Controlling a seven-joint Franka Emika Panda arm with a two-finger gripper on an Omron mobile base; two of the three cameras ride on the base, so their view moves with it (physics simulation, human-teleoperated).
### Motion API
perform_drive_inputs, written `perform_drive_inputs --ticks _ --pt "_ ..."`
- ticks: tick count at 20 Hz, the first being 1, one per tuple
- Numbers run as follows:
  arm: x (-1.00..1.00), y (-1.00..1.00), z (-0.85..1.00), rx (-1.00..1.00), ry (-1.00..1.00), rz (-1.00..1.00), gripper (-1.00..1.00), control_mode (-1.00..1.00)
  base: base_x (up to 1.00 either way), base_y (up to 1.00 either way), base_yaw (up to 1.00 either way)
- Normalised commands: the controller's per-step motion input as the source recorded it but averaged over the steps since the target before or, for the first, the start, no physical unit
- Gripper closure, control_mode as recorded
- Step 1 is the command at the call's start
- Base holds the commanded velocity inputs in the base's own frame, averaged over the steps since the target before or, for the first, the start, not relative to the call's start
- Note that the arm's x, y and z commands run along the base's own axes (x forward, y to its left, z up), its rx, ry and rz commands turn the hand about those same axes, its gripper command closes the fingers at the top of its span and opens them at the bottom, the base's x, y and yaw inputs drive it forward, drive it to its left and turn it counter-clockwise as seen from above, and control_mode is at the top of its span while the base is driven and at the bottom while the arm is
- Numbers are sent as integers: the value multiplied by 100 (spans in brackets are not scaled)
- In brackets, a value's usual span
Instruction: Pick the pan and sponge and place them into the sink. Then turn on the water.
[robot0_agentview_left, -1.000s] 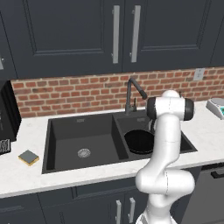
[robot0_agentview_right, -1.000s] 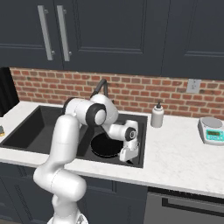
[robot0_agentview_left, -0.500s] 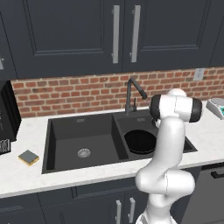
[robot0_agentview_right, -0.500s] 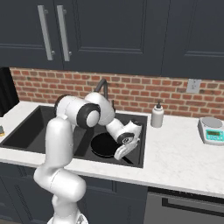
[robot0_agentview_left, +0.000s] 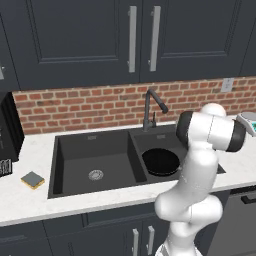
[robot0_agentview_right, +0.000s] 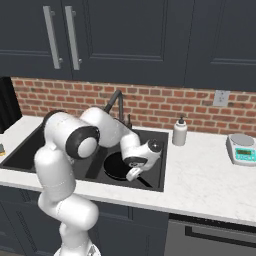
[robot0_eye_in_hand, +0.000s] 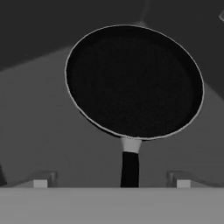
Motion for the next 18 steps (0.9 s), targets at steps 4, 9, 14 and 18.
perform_drive_inputs --ticks 4,9,14,18 --pt "0 3 100 0 -1 -1 -100 -100 0 0 0" --pt "0 0 100 0 0 0 -100 -100 0 0 0" --pt "-34 0 81 0 -5 -1 -100 -100 0 0 0" --pt "-91 0 35 0 -7 -2 -100 -100 0 0 0"
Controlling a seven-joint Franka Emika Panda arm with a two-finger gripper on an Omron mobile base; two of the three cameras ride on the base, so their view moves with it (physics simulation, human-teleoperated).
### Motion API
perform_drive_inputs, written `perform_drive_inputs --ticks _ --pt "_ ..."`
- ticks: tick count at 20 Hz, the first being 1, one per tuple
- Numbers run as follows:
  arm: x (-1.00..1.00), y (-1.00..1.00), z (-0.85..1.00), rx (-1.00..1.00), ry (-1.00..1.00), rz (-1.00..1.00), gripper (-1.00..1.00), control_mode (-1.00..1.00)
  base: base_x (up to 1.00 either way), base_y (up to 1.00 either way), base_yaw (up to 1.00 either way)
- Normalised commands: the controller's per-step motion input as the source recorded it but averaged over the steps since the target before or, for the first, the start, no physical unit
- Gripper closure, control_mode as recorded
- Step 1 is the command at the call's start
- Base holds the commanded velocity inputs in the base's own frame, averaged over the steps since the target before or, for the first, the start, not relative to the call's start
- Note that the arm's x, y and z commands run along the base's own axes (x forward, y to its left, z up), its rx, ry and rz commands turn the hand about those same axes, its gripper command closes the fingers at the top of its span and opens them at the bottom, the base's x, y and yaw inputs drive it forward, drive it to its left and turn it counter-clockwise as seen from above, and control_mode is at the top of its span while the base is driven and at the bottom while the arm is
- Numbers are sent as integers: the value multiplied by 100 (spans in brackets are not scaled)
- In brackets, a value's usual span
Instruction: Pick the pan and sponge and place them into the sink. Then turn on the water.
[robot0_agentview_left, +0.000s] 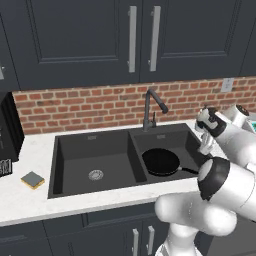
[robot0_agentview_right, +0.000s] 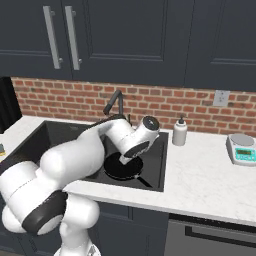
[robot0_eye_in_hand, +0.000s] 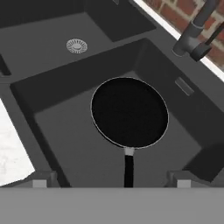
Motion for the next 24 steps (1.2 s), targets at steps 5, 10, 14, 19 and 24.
perform_drive_inputs --ticks 5,10,14,19,24 --pt "-100 0 20 0 -8 -8 -100 -100 0 0 0" --pt "-89 29 62 -8 -9 -3 -100 -100 0 0 0" --pt "-61 67 69 -18 -3 0 -100 -100 0 0 0" --pt "-33 87 65 -24 0 5 -100 -100 0 0 0" --pt "-31 88 52 -25 0 7 -100 -100 0 0 0"
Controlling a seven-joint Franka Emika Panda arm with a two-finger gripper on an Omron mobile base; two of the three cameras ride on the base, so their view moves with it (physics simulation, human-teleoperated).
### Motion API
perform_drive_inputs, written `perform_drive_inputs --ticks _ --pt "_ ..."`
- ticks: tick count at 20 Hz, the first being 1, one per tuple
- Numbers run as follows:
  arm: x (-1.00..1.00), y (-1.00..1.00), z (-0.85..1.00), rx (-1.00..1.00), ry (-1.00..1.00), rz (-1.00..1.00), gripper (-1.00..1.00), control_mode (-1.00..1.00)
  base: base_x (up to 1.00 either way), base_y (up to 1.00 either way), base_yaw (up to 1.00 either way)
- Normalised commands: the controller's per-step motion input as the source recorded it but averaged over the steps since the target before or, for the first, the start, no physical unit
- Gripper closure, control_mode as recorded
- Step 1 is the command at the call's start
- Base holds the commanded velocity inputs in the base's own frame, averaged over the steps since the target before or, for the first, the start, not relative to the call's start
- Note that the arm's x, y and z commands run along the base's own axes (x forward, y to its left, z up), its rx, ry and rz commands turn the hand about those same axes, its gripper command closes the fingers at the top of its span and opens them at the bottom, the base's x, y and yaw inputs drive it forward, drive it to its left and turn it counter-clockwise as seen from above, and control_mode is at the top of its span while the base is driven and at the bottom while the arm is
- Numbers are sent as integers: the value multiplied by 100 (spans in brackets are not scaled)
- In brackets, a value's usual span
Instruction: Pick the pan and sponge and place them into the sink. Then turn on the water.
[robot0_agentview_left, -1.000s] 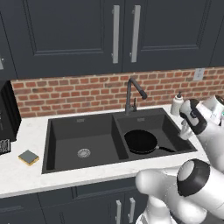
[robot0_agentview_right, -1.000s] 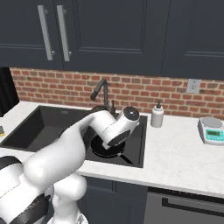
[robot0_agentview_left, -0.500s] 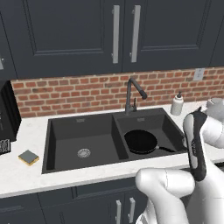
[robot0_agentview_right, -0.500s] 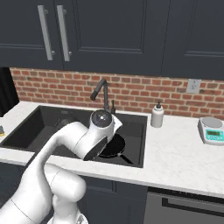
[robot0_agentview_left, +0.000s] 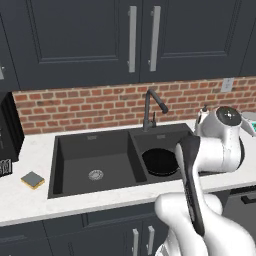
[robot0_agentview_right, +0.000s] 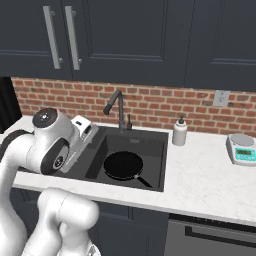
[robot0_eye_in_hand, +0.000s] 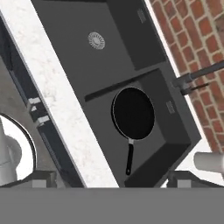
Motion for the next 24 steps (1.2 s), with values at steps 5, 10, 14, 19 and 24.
perform_drive_inputs --ticks 5,10,14,19,24 --pt "-25 96 31 -23 1 14 -100 -100 0 0 0" --pt "-55 72 6 -13 -9 12 -100 -100 0 0 0" --pt "-69 52 0 0 -26 0 -100 -100 0 0 0" --pt "-54 53 0 15 -28 -14 -100 -100 0 0 0" --pt "-25 52 0 22 -9 -5 -100 -100 0 0 0"
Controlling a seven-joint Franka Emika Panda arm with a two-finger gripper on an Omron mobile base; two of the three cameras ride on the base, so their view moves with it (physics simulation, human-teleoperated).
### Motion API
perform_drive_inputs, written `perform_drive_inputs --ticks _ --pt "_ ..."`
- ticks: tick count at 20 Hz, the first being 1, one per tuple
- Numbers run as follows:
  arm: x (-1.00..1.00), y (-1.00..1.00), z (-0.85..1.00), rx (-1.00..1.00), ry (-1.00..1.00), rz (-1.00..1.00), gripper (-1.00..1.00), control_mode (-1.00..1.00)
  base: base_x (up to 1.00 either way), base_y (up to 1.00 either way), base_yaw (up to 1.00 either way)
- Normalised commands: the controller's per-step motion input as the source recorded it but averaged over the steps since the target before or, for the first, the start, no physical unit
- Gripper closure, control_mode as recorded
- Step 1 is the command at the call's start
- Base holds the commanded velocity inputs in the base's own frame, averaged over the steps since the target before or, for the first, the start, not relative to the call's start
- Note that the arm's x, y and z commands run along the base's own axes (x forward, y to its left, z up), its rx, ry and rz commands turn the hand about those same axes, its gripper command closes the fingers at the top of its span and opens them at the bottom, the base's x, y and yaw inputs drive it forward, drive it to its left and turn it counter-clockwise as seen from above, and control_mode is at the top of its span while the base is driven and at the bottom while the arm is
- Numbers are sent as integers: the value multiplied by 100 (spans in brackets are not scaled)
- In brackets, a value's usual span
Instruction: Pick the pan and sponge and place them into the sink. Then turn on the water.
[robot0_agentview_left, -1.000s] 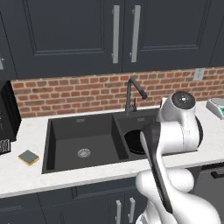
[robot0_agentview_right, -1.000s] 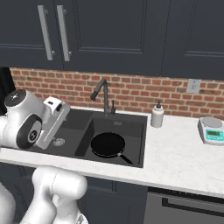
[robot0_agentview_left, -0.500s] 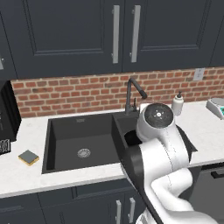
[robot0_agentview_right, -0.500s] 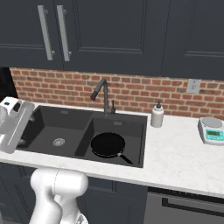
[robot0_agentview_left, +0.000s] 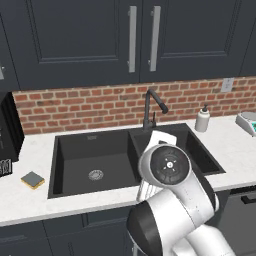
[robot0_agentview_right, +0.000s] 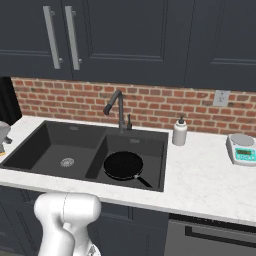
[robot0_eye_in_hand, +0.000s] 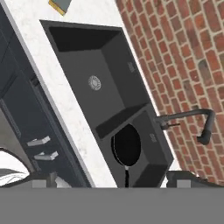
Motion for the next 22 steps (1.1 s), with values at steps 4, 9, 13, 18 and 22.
perform_drive_inputs --ticks 4,9,13,18,22 --pt "-7 57 0 20 -5 0 -100 -100 0 0 0" --pt "0 60 -2 21 0 -5 -100 -100 0 0 0" --pt "0 62 -4 22 1 -9 -100 -100 0 0 0" --pt "7 60 -13 17 10 -7 -100 -100 0 0 0" --pt "19 46 -11 17 20 -4 -100 -100 0 0 0"
